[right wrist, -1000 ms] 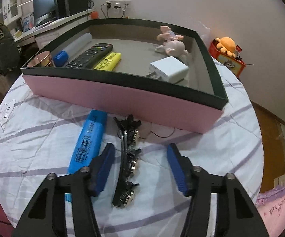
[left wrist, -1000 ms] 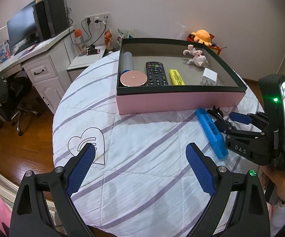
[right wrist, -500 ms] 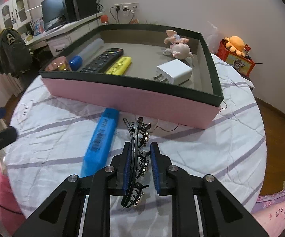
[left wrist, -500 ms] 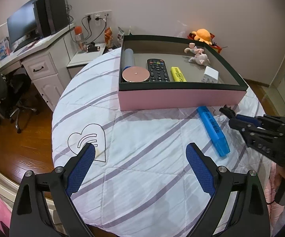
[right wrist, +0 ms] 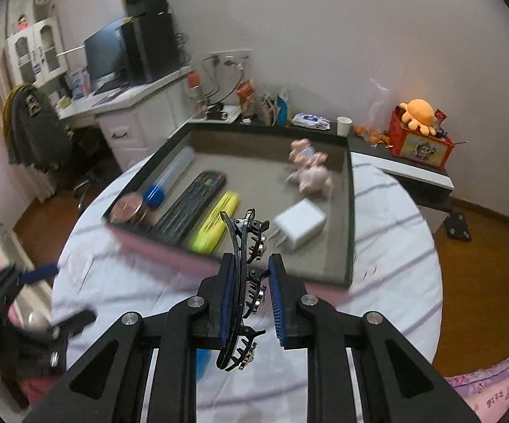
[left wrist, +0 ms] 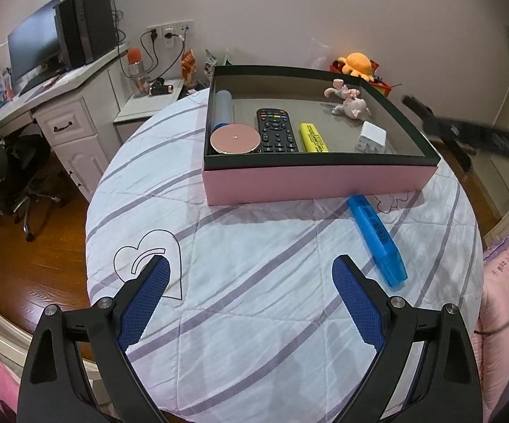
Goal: Organize rigid objects
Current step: 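Lift the hair clip with the right gripper and carry it over the box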
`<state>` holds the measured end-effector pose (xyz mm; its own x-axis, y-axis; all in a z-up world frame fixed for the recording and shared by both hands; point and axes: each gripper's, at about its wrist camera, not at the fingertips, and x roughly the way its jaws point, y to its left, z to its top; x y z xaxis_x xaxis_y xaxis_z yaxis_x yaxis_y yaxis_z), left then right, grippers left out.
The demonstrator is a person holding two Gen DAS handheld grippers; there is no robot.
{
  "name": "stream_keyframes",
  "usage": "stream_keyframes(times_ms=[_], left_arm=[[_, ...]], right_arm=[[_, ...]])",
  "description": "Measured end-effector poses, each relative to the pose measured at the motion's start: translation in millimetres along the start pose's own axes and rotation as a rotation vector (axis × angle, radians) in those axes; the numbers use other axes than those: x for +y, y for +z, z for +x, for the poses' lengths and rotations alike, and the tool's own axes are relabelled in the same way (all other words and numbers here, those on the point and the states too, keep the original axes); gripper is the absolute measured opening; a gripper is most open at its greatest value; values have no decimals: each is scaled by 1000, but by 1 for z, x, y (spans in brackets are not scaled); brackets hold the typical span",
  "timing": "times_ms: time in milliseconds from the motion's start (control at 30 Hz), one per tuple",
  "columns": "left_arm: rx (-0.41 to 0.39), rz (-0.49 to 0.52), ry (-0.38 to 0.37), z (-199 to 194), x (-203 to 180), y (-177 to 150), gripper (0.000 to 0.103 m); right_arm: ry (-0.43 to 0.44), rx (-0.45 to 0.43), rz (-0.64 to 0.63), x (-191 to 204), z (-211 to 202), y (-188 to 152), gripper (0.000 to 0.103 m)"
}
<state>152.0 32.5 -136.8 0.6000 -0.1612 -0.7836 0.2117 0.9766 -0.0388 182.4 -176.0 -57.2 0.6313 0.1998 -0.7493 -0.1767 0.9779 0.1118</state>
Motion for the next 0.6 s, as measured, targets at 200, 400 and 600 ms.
stream_keyframes(times_ms=[200, 400, 600], left_arm=[[12, -6, 5, 10, 10, 7, 96], [20, -10, -2, 20, 17, 14, 96], [33, -6, -17, 27, 20, 13, 96]], right_arm=[[-105, 71, 46, -21, 58, 32, 19], [-217, 150, 68, -32, 96, 39, 19], [-335, 194, 32, -25, 106, 30, 19]])
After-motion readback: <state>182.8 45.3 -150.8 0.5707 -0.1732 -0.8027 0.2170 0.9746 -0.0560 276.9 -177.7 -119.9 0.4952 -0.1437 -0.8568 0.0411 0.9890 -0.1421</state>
